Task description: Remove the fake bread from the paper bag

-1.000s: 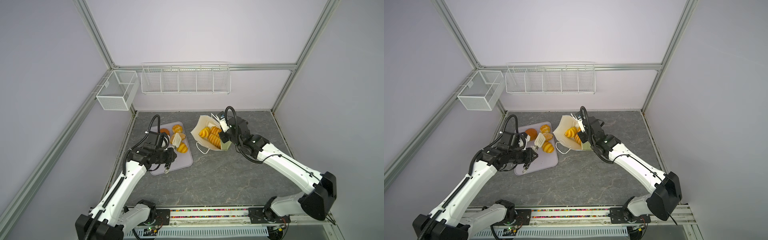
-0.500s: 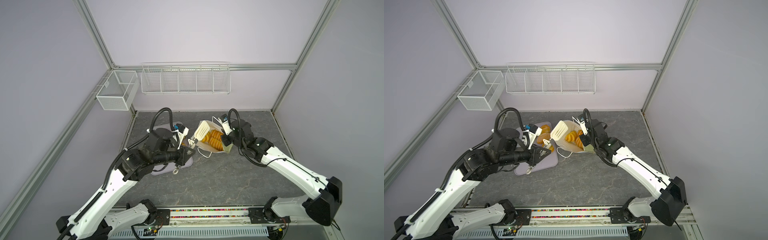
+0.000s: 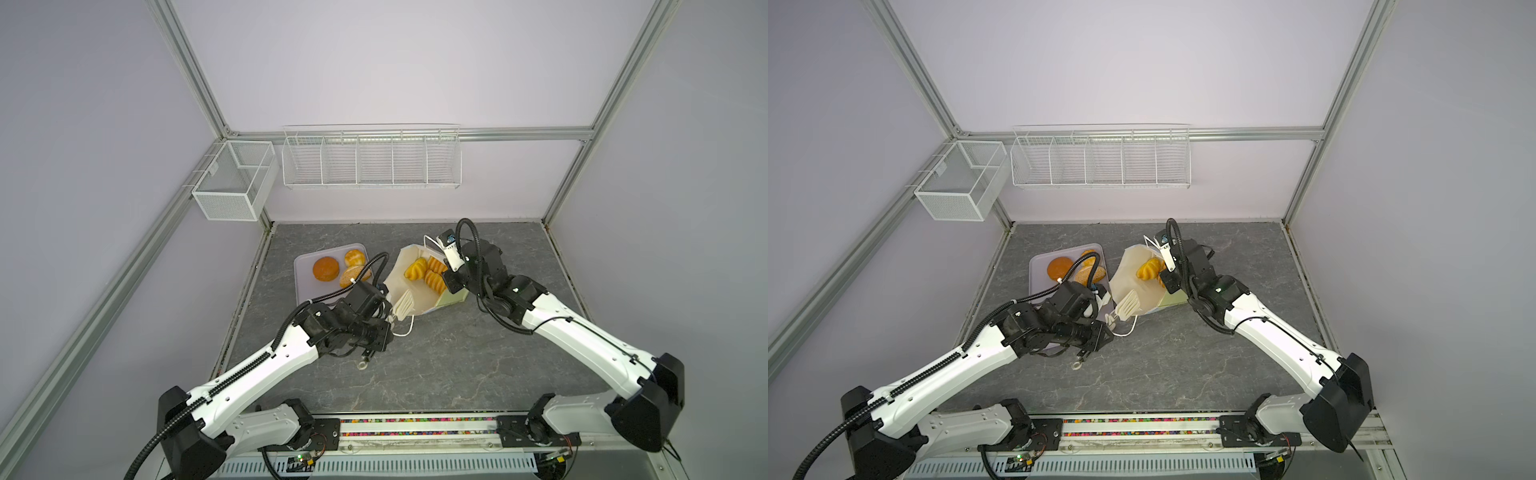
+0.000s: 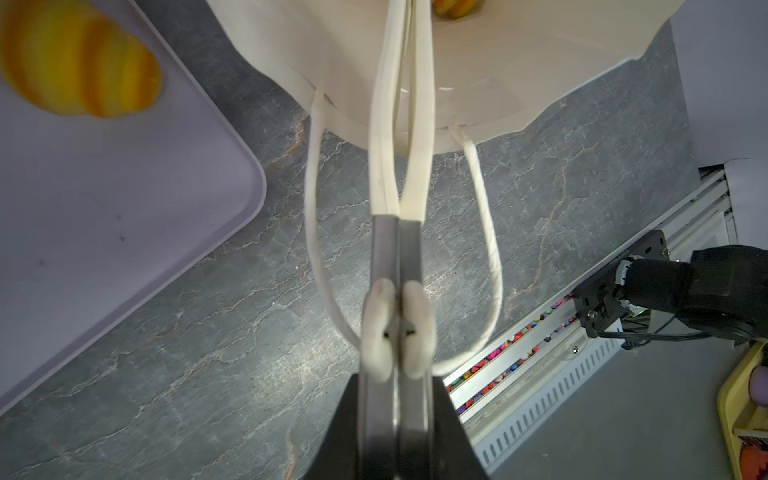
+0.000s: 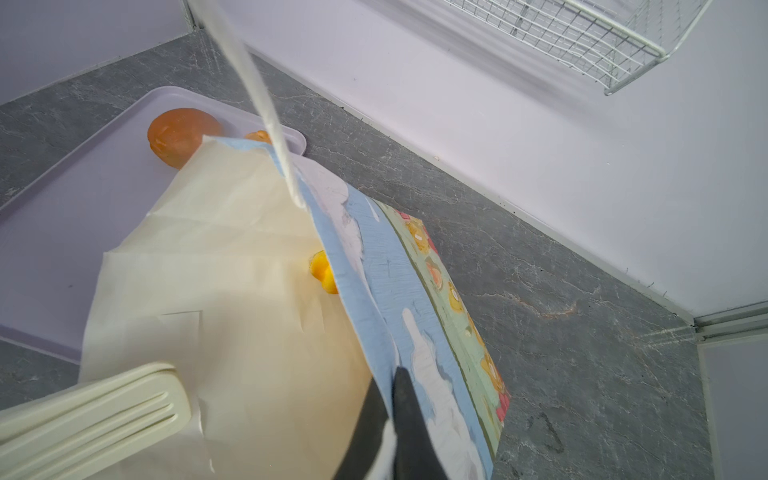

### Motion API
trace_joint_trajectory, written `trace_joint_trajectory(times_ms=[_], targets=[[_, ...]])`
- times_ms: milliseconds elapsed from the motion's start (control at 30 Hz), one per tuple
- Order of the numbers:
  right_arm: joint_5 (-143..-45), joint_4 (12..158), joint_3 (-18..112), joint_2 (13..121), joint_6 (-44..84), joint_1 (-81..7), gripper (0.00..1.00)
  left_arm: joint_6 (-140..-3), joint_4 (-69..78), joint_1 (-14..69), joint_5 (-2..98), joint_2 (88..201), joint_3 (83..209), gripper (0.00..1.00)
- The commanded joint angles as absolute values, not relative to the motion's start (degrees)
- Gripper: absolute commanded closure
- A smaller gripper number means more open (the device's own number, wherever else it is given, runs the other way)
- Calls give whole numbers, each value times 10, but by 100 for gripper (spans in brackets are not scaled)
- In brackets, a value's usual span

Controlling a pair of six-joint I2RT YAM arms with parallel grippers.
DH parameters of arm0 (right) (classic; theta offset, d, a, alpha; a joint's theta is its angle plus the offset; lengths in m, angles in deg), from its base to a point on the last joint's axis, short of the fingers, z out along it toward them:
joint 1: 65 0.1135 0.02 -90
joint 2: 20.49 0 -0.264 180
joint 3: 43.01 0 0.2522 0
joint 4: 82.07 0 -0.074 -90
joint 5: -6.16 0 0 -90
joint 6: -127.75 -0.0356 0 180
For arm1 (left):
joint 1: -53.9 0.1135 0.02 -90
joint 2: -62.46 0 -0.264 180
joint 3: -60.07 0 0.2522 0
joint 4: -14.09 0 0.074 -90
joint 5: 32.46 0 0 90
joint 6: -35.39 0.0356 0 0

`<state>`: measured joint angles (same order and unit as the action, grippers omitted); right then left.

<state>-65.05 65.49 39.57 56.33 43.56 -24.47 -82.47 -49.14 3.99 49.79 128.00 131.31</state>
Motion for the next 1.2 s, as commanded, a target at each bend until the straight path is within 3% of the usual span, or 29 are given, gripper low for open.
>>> trace_joint_trajectory(times_ms=[0,233,600,967,1167], targets=[[-644,664,390,547,463,-247,93,-856,-431,38,501,1269,1277,88],[-691,650,383,564,472,-229,93,-872,-426,37,514,1266,1247,87],[-668,686,361,567,451,-213,93,-824,-591,37,615,1227,1389,76],[-663,706,337,551,431,-213,93,-773,-646,37,593,1408,1605,76],[-658,707,333,540,421,-213,93,-761,-640,36,581,1473,1623,76]])
